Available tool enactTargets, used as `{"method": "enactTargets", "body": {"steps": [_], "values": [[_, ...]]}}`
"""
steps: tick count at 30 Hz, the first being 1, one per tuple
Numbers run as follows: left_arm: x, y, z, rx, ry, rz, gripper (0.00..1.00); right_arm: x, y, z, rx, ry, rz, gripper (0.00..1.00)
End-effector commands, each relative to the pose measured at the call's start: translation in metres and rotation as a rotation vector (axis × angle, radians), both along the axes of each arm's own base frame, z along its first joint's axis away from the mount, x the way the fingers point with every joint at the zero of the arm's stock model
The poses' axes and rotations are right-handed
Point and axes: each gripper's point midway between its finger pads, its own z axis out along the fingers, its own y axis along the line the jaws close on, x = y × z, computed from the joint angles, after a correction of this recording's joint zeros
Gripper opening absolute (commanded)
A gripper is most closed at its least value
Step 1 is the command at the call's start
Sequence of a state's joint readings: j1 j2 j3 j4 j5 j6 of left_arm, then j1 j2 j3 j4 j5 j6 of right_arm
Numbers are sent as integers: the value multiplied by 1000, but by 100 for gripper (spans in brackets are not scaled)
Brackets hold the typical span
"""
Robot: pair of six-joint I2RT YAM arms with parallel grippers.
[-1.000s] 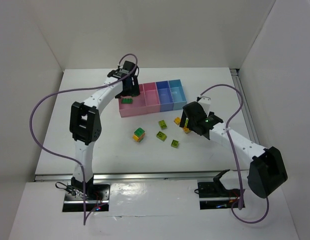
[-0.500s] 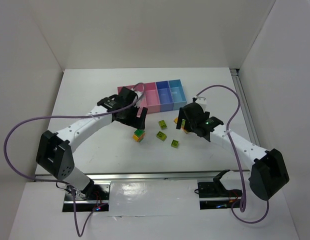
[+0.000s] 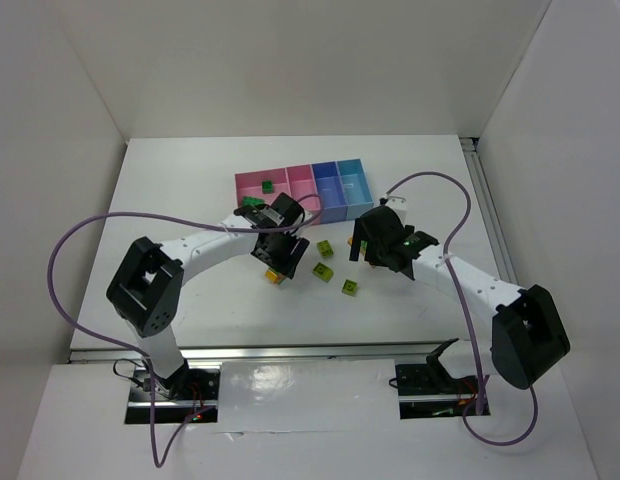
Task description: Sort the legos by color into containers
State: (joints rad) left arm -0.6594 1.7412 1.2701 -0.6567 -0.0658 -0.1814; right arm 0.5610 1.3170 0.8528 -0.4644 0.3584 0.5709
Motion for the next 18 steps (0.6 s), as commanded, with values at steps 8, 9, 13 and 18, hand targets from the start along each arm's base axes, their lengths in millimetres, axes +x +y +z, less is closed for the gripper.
{"method": "enactTargets", "body": {"steps": [8, 9, 13, 18], "values": [[13, -1, 14, 27, -70, 9, 62, 7, 8, 10, 17, -29, 11, 100], [14, 0, 16, 31, -74, 21, 62, 7, 8, 10, 17, -29, 11, 100], [11, 4, 18, 45, -70, 24, 59, 7, 8, 7, 12, -22, 11, 100], [13, 5, 25, 46, -84, 29, 52, 9, 9, 5, 6, -12, 11, 100]]}}
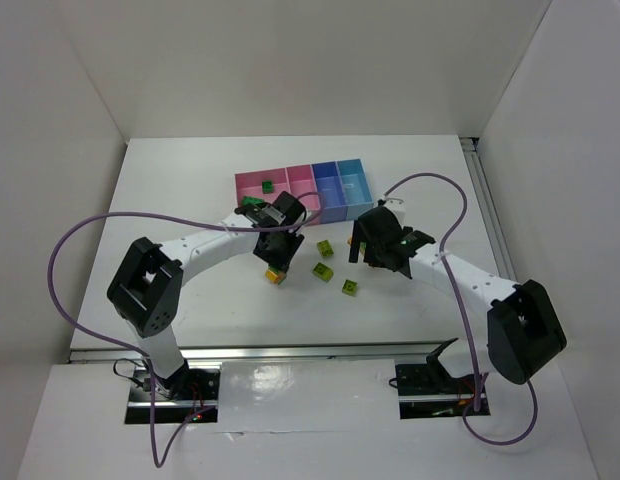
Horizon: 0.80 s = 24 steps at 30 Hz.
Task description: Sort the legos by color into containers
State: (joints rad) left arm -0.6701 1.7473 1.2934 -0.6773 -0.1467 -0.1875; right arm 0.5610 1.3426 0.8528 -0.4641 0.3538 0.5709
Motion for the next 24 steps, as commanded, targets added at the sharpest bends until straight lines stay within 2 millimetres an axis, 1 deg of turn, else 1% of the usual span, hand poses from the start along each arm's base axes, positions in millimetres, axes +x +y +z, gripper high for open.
{"method": "enactTargets", "body": {"steps": [1, 3, 4, 5, 7, 8, 10, 11, 12, 13, 14, 15, 16, 17, 18, 19, 20, 21, 23, 24], "values": [[4, -3, 20, -19, -37, 0, 49, 10, 9, 12, 17, -36, 8, 100], [4, -3, 17, -13, -29, -1, 42, 10, 9, 12, 17, -36, 8, 100], [2, -2, 16, -11, -21, 8, 42, 10, 9, 12, 17, -36, 8, 100], [3, -1, 16, -4, -26, 11, 38, 10, 9, 12, 17, -36, 8, 100], [6, -1, 25, -3, -37, 15, 34, 10, 9, 12, 17, -36, 8, 100], [9, -3, 28, -10, -47, 15, 20, 10, 9, 12, 17, -36, 8, 100], [13, -9, 46, -34, -57, 21, 4, 8, 13, 12, 32, -26, 22, 100], [17, -11, 58, -89, -50, 39, 0, 7, 14, 11, 32, -21, 39, 100], [20, -15, 70, -144, -54, 36, 0, 7, 22, 15, 62, -25, 76, 100], [29, -22, 84, -206, -67, 33, 0, 8, 27, 21, 82, -40, 107, 100], [32, -26, 98, -306, -50, 22, 0, 11, 32, 30, 93, -62, 141, 100], [34, -29, 102, -362, -33, 12, 0, 17, 35, 43, 117, -98, 159, 100], [36, -34, 120, -446, -45, -11, 0, 13, 48, 56, 186, -114, 234, 100], [31, -51, 137, -595, -10, -90, 0, 15, 56, 72, 230, -149, 287, 100], [38, -45, 145, -661, -9, -103, 0, 21, 62, 92, 268, -214, 349, 100], [38, -48, 153, -721, 5, -131, 0, 10, 78, 113, 354, -247, 460, 100], [37, -49, 166, -772, 7, -168, 0, 5, 85, 124, 389, -273, 518, 100], [34, -51, 167, -852, 73, -215, 0, 8, 89, 142, 411, -329, 560, 98], [33, -55, 175, -937, 108, -277, 0, -2, 101, 161, 470, -345, 671, 97], [22, -59, 181, -1027, 167, -342, 0, 0, 105, 174, 485, -364, 707, 97]]}}
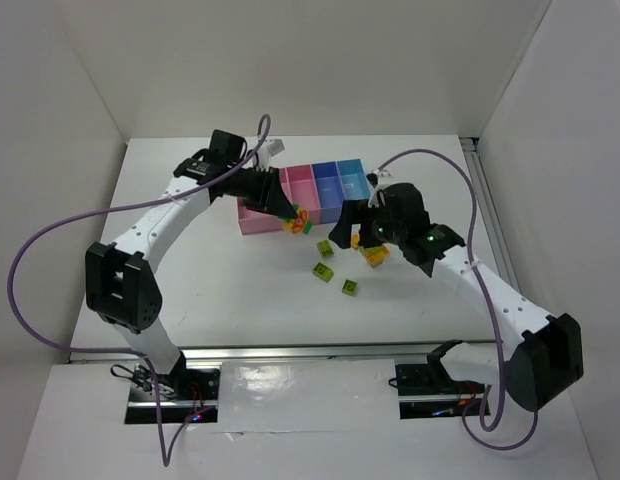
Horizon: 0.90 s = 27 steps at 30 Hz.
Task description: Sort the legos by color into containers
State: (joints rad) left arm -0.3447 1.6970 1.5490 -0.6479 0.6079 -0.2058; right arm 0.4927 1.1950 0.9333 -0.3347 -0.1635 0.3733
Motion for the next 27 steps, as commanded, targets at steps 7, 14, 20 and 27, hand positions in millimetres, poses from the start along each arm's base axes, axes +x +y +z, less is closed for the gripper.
{"method": "enactTargets", "body": {"steps": [7, 14, 20, 27], "values": [[-40, -33, 73, -509, -23, -437, 0, -13, 66, 93, 254, -178, 504, 100], [-42, -28, 83, -573, -52, -506, 0, -5, 70, 94, 304, -153, 514, 100], [-42, -29, 76, -593, -17, -523, 0, -14, 80, 110, 411, -163, 596, 94], [-42, -29, 73, -592, -15, -523, 0, -16, 88, 109, 467, -126, 651, 64]]}}
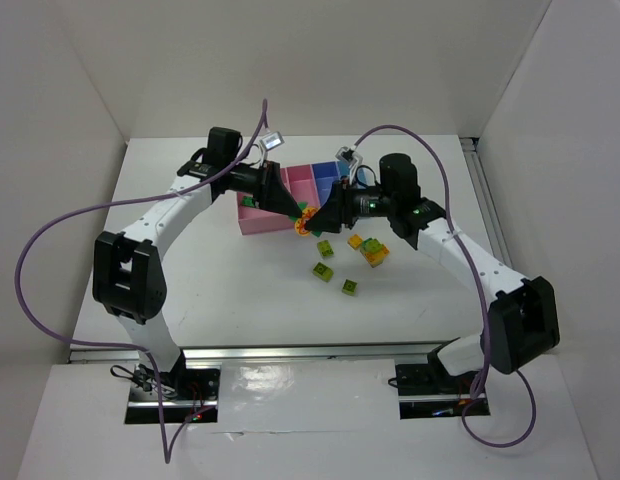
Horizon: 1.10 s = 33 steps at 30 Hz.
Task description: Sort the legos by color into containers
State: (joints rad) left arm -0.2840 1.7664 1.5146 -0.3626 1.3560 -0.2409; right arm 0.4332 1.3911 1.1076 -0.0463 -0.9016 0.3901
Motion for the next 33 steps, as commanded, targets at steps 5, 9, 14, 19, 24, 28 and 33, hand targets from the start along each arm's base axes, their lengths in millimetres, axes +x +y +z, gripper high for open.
{"method": "enactTargets", "body": {"steps": [5, 9, 14, 19, 24, 28, 33], "values": [[1, 5, 7, -46, -59, -27, 0, 2, 7, 17, 68, -31, 53, 37], [13, 13, 1, -26, -55, 20, 0, 5, 3, 4, 13, 6, 15, 13], [41, 43, -4, -5, -14, 133, 0, 15, -11, -26, -87, 82, -96, 0], [77, 67, -19, 66, 28, 287, 0, 19, -30, -53, -155, 136, -213, 0], [141, 89, -110, 495, 217, 644, 0, 51, -75, -80, -334, 151, -537, 0], [169, 116, -160, 819, 274, 853, 0, 60, -94, -76, -388, 136, -659, 0], [190, 126, -166, 944, 219, 949, 21, 60, -100, -78, -412, 146, -671, 0]]}}
